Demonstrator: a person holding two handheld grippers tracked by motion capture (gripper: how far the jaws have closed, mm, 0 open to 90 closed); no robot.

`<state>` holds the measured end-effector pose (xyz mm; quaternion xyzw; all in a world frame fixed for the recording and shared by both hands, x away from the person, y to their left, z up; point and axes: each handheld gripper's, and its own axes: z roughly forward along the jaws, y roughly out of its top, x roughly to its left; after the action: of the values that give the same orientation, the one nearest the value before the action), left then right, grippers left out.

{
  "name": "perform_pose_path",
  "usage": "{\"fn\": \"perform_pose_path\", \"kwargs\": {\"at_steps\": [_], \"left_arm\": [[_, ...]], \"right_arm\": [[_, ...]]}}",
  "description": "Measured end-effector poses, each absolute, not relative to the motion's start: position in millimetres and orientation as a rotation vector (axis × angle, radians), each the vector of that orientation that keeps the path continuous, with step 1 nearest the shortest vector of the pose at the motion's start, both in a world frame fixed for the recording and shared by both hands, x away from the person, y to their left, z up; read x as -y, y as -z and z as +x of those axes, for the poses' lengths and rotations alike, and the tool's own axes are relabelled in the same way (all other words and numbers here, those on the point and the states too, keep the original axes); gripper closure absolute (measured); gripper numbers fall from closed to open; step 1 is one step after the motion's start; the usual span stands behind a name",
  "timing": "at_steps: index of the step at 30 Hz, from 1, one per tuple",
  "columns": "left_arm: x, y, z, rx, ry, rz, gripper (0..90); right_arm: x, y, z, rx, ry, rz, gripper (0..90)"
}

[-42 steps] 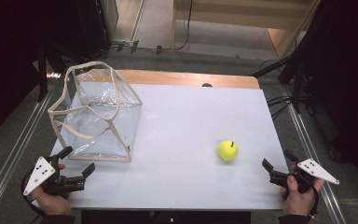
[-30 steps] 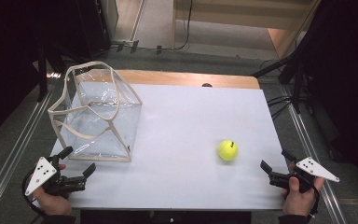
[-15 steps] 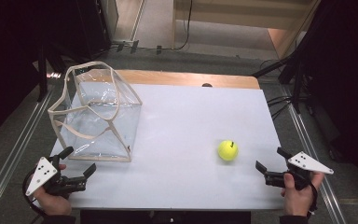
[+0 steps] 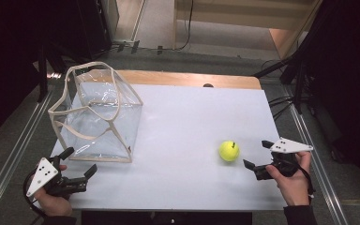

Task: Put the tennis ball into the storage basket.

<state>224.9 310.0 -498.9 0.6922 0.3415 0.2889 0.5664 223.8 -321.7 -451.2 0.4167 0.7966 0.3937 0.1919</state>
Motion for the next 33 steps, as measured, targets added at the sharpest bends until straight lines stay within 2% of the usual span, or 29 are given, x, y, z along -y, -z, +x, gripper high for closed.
{"fn": "perform_pose_path", "kwargs": {"at_steps": [33], "left_arm": [[-309,499,225,-0.807,-0.673,1.631,0.0]], "right_arm": [[277,454,267,-2.652,-0.695,0.946,0.0]]}}
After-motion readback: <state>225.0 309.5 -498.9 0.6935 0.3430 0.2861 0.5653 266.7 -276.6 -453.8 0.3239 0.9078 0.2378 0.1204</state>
